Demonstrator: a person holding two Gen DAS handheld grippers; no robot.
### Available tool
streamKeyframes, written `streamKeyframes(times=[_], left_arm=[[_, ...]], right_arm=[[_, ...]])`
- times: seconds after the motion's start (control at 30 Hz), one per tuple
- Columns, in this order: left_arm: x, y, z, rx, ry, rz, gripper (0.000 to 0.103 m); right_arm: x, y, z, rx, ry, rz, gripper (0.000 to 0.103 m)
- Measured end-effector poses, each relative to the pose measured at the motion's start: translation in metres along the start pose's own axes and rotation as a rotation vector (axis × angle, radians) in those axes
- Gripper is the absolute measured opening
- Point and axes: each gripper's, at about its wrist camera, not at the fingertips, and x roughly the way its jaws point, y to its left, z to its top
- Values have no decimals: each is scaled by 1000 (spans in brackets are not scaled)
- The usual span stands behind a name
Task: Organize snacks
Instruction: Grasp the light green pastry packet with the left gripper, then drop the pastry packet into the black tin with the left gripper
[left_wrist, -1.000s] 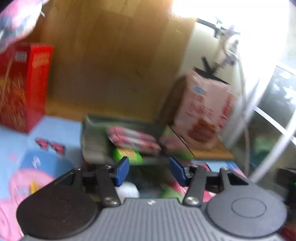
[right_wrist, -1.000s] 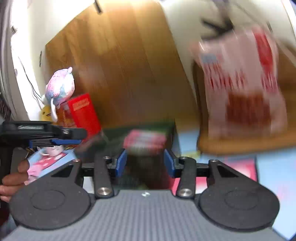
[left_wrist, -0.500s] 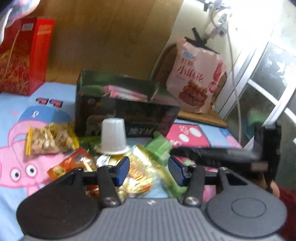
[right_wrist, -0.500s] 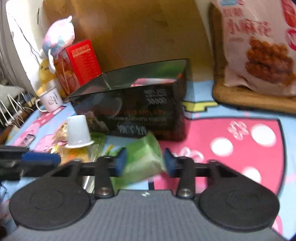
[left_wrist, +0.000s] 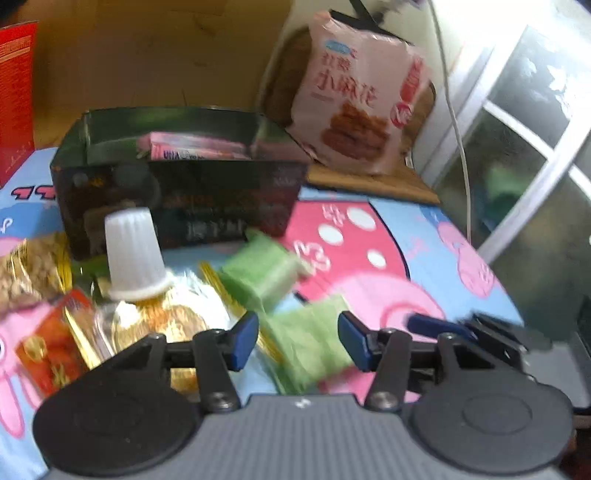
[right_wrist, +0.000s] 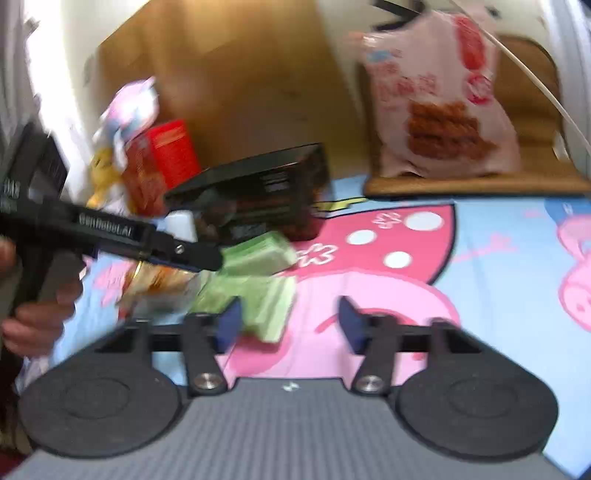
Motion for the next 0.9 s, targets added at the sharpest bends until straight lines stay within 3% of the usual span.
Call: streamKeyframes(times=[0.13, 0.2, 0.23, 0.3, 0.43, 0.63, 0.73, 0.9], left_arm=[[7, -6, -16, -15, 52, -17, 50], [11, -12, -16, -9, 40, -3, 50], [12, -15, -15, 2, 32, 3, 50], [17, -19, -11, -16, 35, -21, 50], [17, -38, -12, 24, 33, -114, 48], [-4, -58, 7, 115, -100, -136, 49], [-14, -37, 31, 84, -167, -112, 50], [-25, 21, 66, -13, -251, -9, 50]], right_arm=[[31, 24, -1, -121, 72, -2, 66], [44, 31, -2, -183, 75, -4, 65], [45, 33, -2, -193, 76, -6, 61], [42, 32, 1, -172, 84, 13, 36], [14, 27, -10, -130, 42, -49, 33], [-16, 23, 4, -95, -76, -114, 32], [0, 25, 31, -118, -127, -101, 33], [61, 38, 85, -119, -160, -10, 33]])
